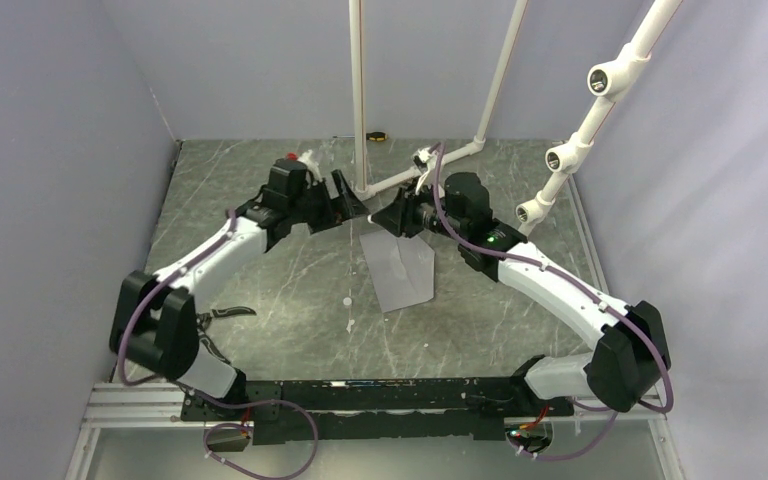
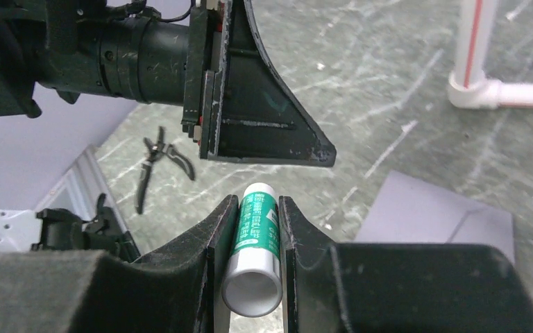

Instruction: Place the letter into the envelope and seal it

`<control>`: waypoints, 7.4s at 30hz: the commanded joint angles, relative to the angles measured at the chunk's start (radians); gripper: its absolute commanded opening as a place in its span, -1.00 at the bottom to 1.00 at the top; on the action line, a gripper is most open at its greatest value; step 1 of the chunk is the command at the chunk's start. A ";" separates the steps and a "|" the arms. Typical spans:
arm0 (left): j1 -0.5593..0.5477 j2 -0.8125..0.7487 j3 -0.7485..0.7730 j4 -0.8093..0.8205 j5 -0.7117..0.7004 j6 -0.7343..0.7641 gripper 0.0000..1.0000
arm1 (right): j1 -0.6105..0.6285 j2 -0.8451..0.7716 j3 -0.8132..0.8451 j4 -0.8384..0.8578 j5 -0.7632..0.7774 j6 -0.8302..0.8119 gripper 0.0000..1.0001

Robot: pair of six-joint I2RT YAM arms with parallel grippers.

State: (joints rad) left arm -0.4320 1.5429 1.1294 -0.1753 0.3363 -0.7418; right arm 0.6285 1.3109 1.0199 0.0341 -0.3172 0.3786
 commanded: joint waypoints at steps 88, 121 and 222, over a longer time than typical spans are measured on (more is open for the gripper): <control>0.200 0.078 -0.258 -0.296 -0.131 0.025 -0.26 | 0.076 0.357 0.238 -0.488 0.487 0.139 -0.05; -0.084 0.425 0.167 -0.110 -0.034 0.104 -0.54 | -0.197 0.453 0.115 -0.483 0.370 0.169 -0.71; -0.045 0.630 0.116 -0.214 0.072 -0.011 -0.95 | -0.012 0.902 0.493 -0.495 0.473 0.025 -0.67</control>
State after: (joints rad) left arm -0.4576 2.0830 1.3037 -0.2848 0.5304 -0.7895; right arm 0.6209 2.1338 1.5570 -0.4957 0.1715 0.4374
